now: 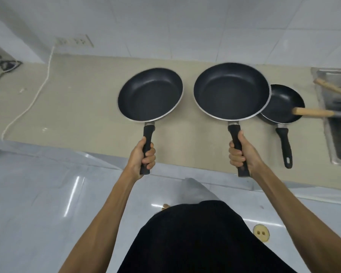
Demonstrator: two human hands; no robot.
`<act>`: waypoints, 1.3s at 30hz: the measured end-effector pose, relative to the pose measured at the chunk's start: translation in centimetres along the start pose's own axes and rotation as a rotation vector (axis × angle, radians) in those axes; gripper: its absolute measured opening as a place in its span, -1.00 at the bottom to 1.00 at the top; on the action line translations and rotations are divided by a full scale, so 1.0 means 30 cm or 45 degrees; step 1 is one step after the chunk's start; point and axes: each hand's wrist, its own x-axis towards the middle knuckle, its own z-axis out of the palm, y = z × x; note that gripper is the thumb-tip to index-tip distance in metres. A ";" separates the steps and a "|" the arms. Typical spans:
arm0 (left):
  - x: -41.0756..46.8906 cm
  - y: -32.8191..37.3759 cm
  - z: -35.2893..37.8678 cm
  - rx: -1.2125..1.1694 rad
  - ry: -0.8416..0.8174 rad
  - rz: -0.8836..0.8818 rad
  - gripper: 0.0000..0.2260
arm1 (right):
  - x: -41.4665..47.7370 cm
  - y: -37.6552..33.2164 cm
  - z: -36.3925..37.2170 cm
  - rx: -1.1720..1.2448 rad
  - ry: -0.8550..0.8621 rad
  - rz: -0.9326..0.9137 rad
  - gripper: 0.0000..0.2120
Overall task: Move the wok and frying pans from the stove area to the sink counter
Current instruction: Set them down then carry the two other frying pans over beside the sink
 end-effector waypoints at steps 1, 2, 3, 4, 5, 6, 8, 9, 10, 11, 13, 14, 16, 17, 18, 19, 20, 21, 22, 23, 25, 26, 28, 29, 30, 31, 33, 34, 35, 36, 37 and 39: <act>0.026 0.027 -0.005 0.016 -0.011 -0.015 -0.63 | 0.014 0.007 0.012 0.018 0.012 -0.001 -0.46; 0.054 0.052 -0.007 0.036 -0.025 -0.028 -0.63 | 0.031 0.011 0.019 0.034 0.017 -0.010 -0.47; 0.081 0.076 -0.006 0.060 -0.039 -0.039 -0.62 | 0.051 0.010 0.028 0.039 0.016 -0.024 -0.47; 0.108 0.100 -0.006 0.078 -0.042 -0.050 -0.62 | 0.072 0.005 0.038 0.031 0.020 -0.033 -0.46; 0.132 0.128 -0.009 0.087 -0.038 -0.061 -0.62 | 0.093 0.001 0.050 0.018 0.035 -0.036 -0.46; 0.153 0.155 -0.014 0.093 -0.041 -0.069 -0.62 | 0.113 -0.003 0.063 0.012 0.050 -0.040 -0.46; 0.202 0.200 -0.016 0.116 -0.064 -0.069 -0.62 | 0.159 -0.012 0.083 0.027 0.060 -0.053 -0.45; 0.226 0.217 -0.016 0.124 -0.064 -0.075 -0.62 | 0.182 -0.019 0.091 0.032 0.072 -0.049 -0.46; 0.248 0.234 -0.019 0.127 -0.063 -0.083 -0.62 | 0.200 -0.023 0.094 0.035 0.083 -0.041 -0.46; 0.267 0.250 -0.019 0.123 -0.071 -0.084 -0.62 | 0.218 -0.029 0.098 0.041 0.079 -0.040 -0.46; 0.306 0.279 -0.016 0.096 -0.083 -0.067 -0.62 | 0.257 -0.045 0.101 0.039 0.069 -0.054 -0.45; 0.324 0.295 -0.015 0.081 -0.085 -0.065 -0.62 | 0.273 -0.052 0.101 0.020 0.082 -0.053 -0.44; 0.354 0.326 -0.021 0.071 -0.103 -0.065 -0.61 | 0.300 -0.063 0.100 -0.003 0.098 -0.047 -0.44; 0.368 0.338 -0.024 0.070 -0.110 -0.057 -0.61 | 0.317 -0.068 0.098 0.002 0.096 -0.045 -0.44; 0.381 0.350 -0.027 0.069 -0.108 -0.049 -0.61 | 0.335 -0.074 0.098 0.010 0.099 -0.044 -0.45; 0.392 0.364 -0.029 0.072 -0.100 -0.044 -0.61 | 0.352 -0.084 0.102 0.018 0.108 -0.041 -0.45; 0.401 0.379 -0.031 0.080 -0.091 -0.044 -0.61 | 0.369 -0.093 0.107 0.021 0.117 -0.037 -0.44; 0.409 0.393 -0.032 0.093 -0.082 -0.044 -0.61 | 0.385 -0.100 0.115 0.018 0.122 -0.033 -0.44; 0.416 0.406 -0.033 0.110 -0.074 -0.047 -0.61 | 0.399 -0.102 0.123 0.013 0.126 -0.029 -0.44; 0.422 0.418 -0.034 0.128 -0.066 -0.052 -0.61 | 0.411 -0.104 0.131 0.013 0.129 -0.028 -0.44; 0.434 0.440 -0.038 0.159 -0.059 -0.067 -0.62 | 0.430 -0.102 0.143 0.044 0.140 -0.034 -0.44; 0.440 0.449 -0.038 0.173 -0.057 -0.074 -0.62 | 0.438 -0.101 0.145 0.066 0.144 -0.037 -0.44; 0.449 0.462 -0.043 0.200 -0.053 -0.091 -0.62 | 0.448 -0.095 0.150 0.098 0.152 -0.030 -0.45; 0.453 0.465 -0.046 0.212 -0.056 -0.099 -0.62 | 0.451 -0.092 0.150 0.106 0.154 -0.028 -0.45; 0.457 0.467 -0.050 0.223 -0.063 -0.106 -0.62 | 0.453 -0.091 0.149 0.109 0.157 -0.030 -0.45; 0.461 0.468 -0.051 0.234 -0.070 -0.112 -0.62 | 0.455 -0.091 0.147 0.107 0.164 -0.031 -0.45; 0.468 0.470 -0.048 0.244 -0.076 -0.123 -0.62 | 0.458 -0.092 0.147 0.098 0.187 -0.033 -0.45; 0.472 0.471 -0.045 0.241 -0.078 -0.130 -0.62 | 0.461 -0.091 0.146 0.097 0.195 -0.033 -0.45; 0.477 0.471 -0.040 0.237 -0.081 -0.136 -0.62 | 0.463 -0.088 0.145 0.102 0.201 -0.036 -0.45; 0.483 0.470 -0.033 0.233 -0.084 -0.142 -0.62 | 0.466 -0.086 0.143 0.111 0.206 -0.038 -0.45; 0.487 0.467 -0.028 0.231 -0.084 -0.148 -0.62 | 0.468 -0.083 0.141 0.121 0.211 -0.037 -0.45; 0.493 0.458 -0.021 0.230 -0.085 -0.159 -0.63 | 0.467 -0.081 0.132 0.133 0.210 -0.032 -0.45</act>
